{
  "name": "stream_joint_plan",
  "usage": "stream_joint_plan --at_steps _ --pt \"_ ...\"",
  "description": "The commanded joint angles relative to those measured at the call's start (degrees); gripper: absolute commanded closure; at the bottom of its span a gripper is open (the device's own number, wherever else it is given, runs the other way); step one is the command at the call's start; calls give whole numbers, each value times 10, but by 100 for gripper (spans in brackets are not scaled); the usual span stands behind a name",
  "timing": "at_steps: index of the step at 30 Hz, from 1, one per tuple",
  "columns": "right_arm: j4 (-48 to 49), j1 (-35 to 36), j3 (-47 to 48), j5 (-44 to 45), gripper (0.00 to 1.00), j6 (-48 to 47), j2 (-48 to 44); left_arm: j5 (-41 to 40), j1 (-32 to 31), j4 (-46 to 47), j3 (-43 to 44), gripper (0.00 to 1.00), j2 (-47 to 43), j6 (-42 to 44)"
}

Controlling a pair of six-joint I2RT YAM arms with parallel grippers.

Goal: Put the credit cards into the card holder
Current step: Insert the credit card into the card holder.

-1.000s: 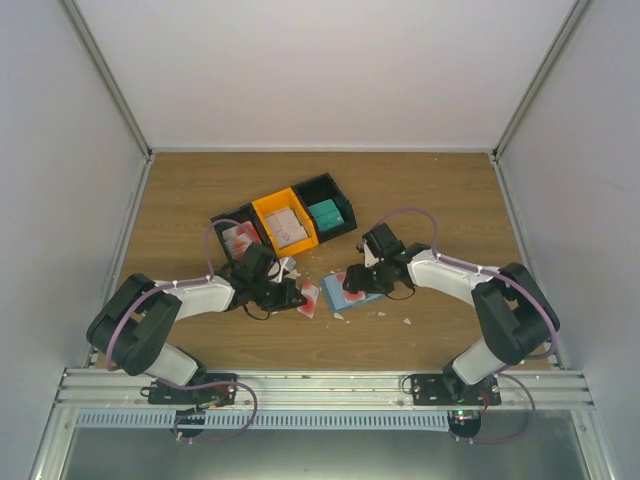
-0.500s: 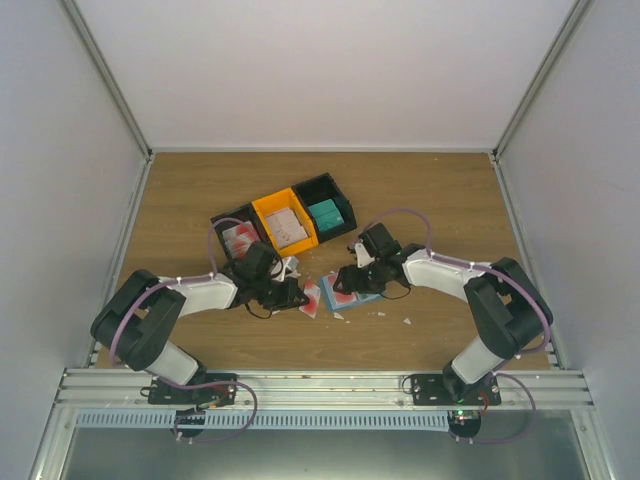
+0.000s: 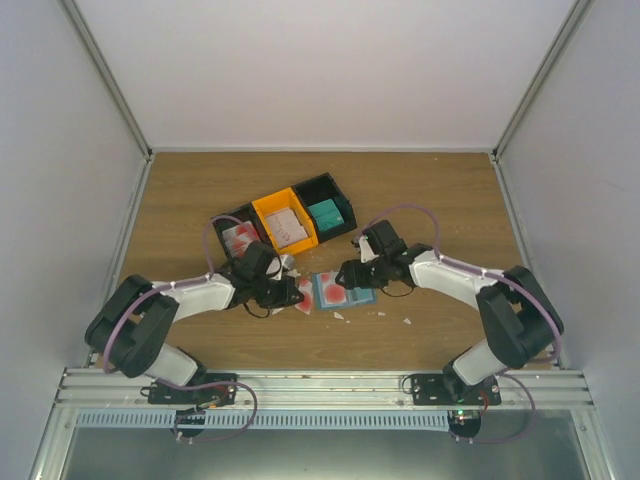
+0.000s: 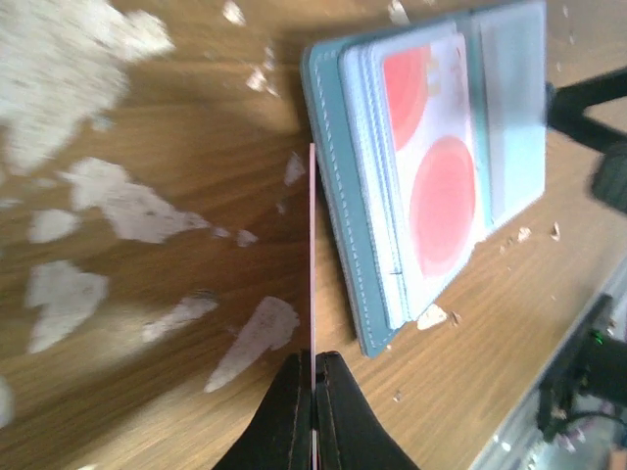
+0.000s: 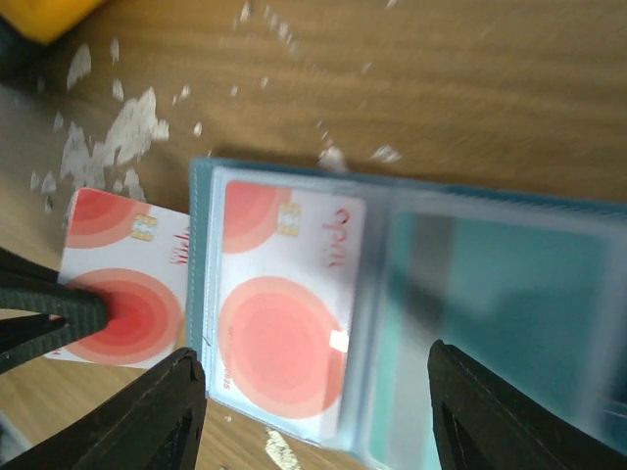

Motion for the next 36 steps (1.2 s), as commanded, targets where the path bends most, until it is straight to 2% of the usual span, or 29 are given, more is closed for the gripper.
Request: stream_joint_plan --at_steps 1,3,6,12,16,20,33,36 --pt "-32 -8 -9 133 37 14 -64 -122 -4 -46 9 100 -56 -10" --pt "-46 -12 -18 186 38 22 -77 -147 -2 -39 -4 100 -87 -21" --pt "-63 -17 -30 211 42 23 -77 -128 0 -2 -20 100 -126 -34" --pt "-59 -18 -55 174 51 23 -51 -58 -1 107 -34 100 -145 -65" --pt "-49 -14 -84 156 55 41 -53 -42 -7 172 -48 100 -142 -103" --pt "-32 -2 -98 123 62 55 -53 -61 -25 226 -65 100 -131 -141" --pt "-24 50 -84 118 69 116 -16 -118 -76 347 -110 100 -38 -206" --pt "-30 58 -78 118 73 120 -8 -118 -81 374 -113 100 -12 -213"
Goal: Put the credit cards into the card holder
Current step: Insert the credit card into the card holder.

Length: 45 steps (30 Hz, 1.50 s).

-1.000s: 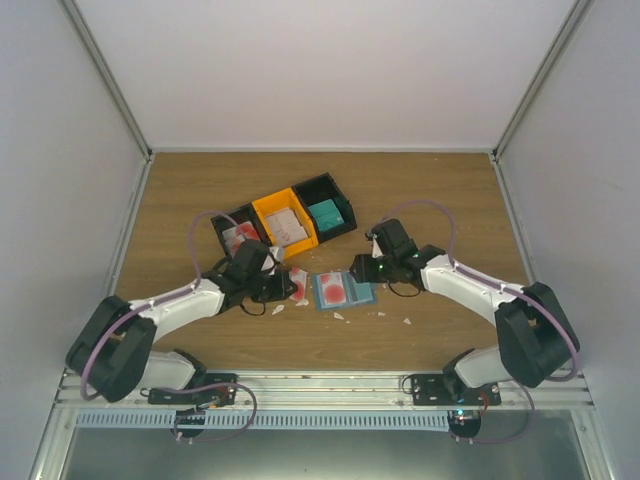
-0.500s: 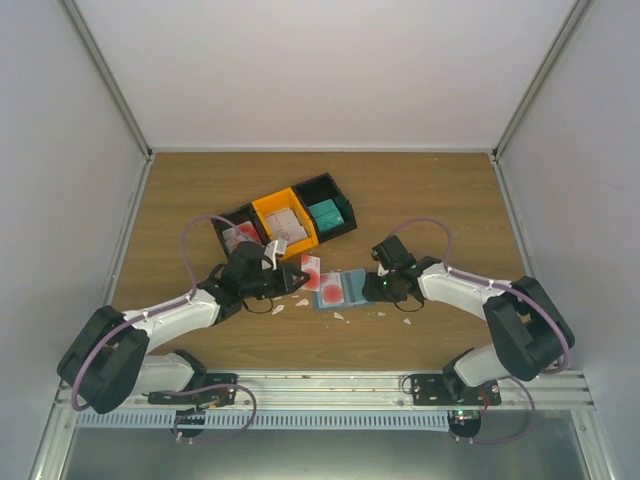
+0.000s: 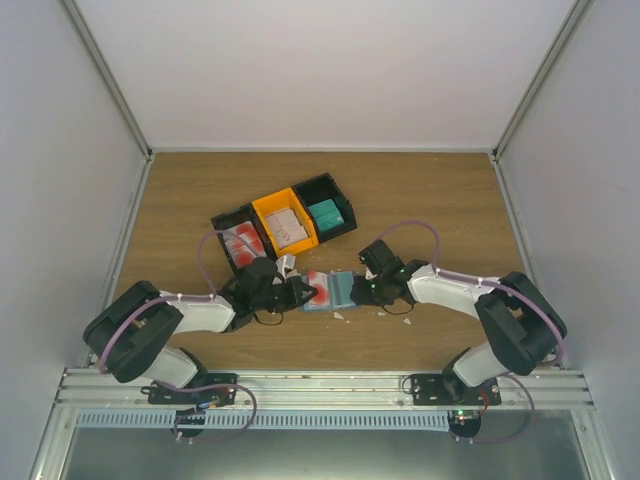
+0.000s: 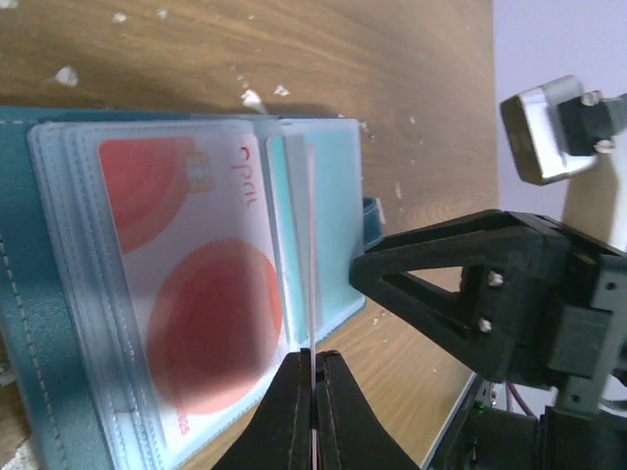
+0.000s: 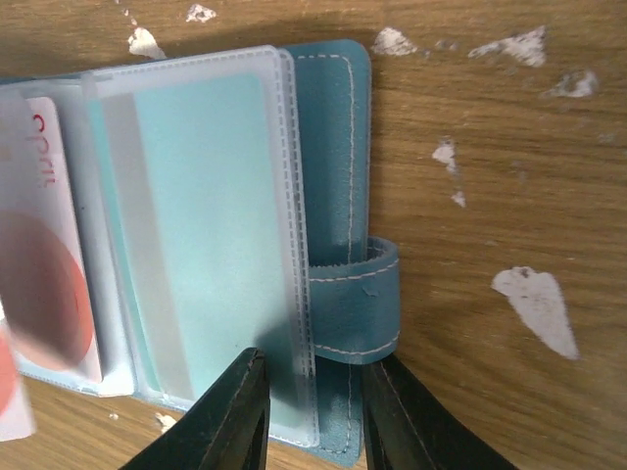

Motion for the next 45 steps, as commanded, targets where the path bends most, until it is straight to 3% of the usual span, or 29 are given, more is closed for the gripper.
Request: stream_joint_plan --at_steps 1,11,21,28,45 --pt "-27 18 -2 -6 73 23 29 -26 -13 85 -10 100 33 -22" --pt "-17 30 -9 -21 73 36 35 -51 -39 190 -47 100 95 -64" --pt "-16 34 -18 -21 77 34 42 -135 -56 123 -51 100 32 -27" --pt "-16 34 -19 -18 77 36 43 -134 -58 132 -51 100 19 -21" --pt "-13 37 -19 -23 78 35 50 -108 -58 148 -10 100 115 -11"
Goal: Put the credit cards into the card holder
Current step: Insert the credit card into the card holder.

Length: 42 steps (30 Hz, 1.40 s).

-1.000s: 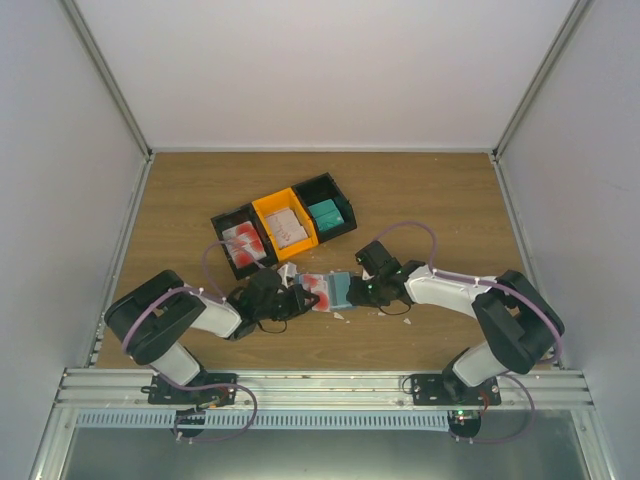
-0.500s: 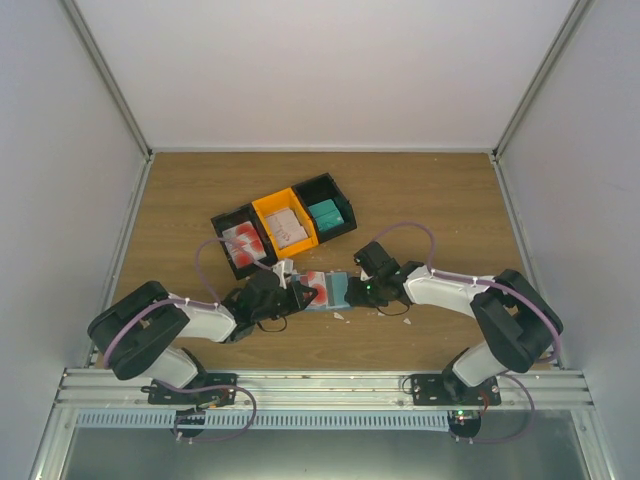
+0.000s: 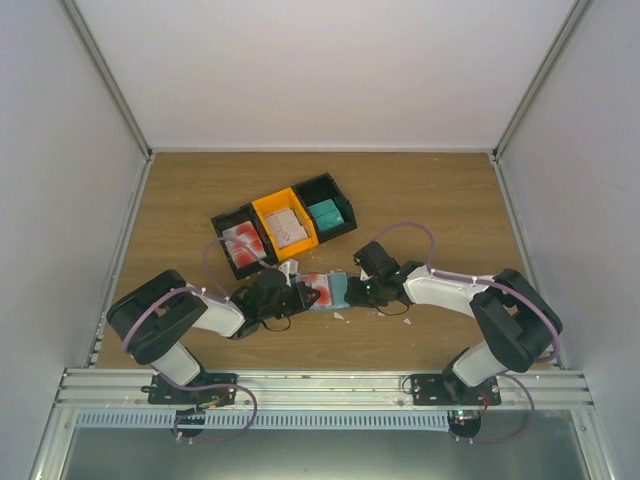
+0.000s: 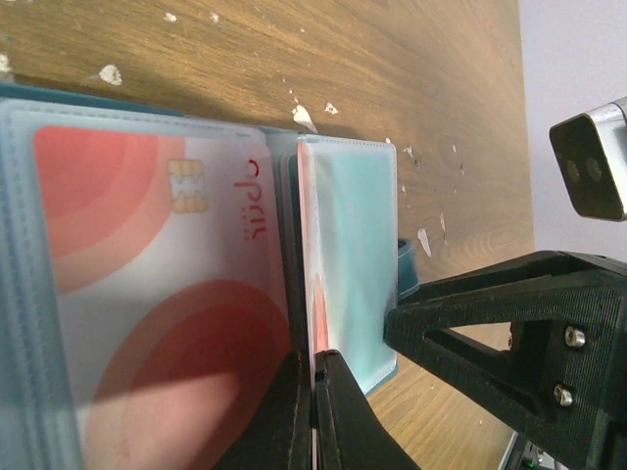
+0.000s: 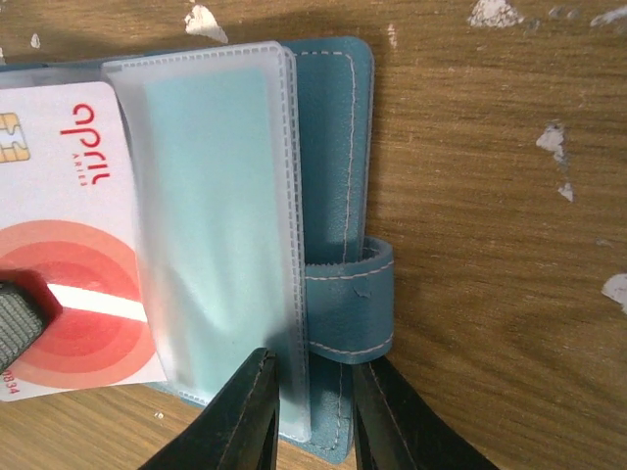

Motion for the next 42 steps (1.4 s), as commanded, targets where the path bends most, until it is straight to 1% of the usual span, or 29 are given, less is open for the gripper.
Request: stream_joint_plan --at_steps 1,7,12,14,17,24,28,30,33,39,42 --pt "-41 15 -23 -3 78 5 33 6 -4 23 19 100 34 18" --pt "-41 15 -26 -1 78 10 33 2 -4 -3 7 100 43 -21" --pt "-40 15 -27 0 77 13 34 -4 -4 -28 4 100 35 -28" --pt "-42 15 -27 2 76 15 33 -5 -8 -70 4 100 31 -68" --pt "-42 15 -28 4 76 18 31 5 -18 -54 -18 100 25 -108" --pt "-40 15 -33 4 76 21 29 15 -19 -50 -8 100 40 -110" --pt "-41 15 -30 5 76 20 32 15 -19 -67 -9 100 38 -125" --pt "-40 15 -30 6 76 20 32 8 -19 -99 -12 100 28 -140" --pt "-37 15 -31 4 76 21 32 -2 -19 -114 -13 100 16 -144" --pt "-37 15 -29 4 76 18 33 10 -18 -102 -5 100 33 -141" --pt "-36 15 -29 3 76 18 33 28 -18 -76 -4 100 51 -136"
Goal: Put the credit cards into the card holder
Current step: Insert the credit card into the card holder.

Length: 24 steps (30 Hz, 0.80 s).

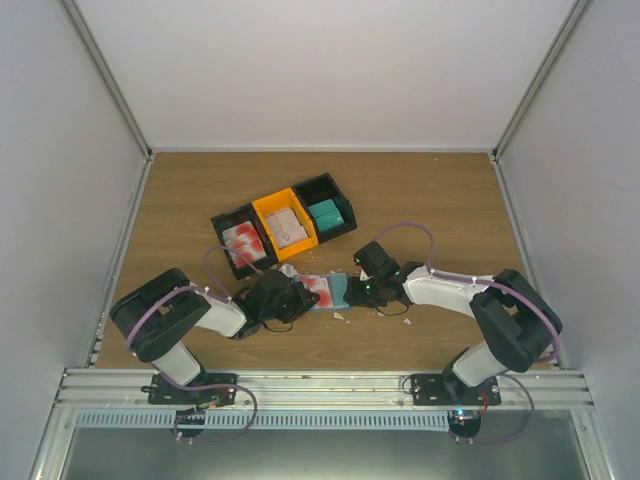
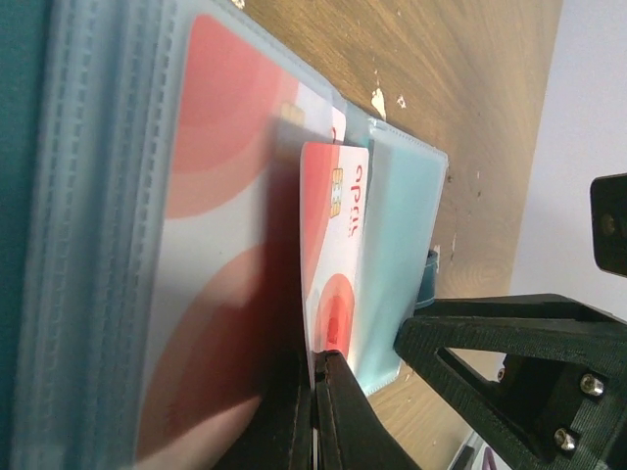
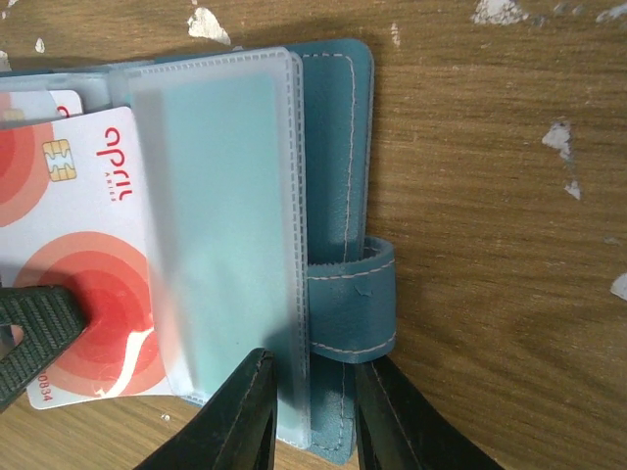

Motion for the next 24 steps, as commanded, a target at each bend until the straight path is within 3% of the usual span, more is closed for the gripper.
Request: stream_joint_plan --at_steps 1,14,24 --pt "-41 14 -29 4 76 6 32 32 -12 -47 -7 100 44 8" --pt "-34 14 -26 -7 76 -2 31 68 -13 -43 18 100 64 62" --pt "-39 15 -24 5 76 0 29 86 -10 -82 31 88 48 105"
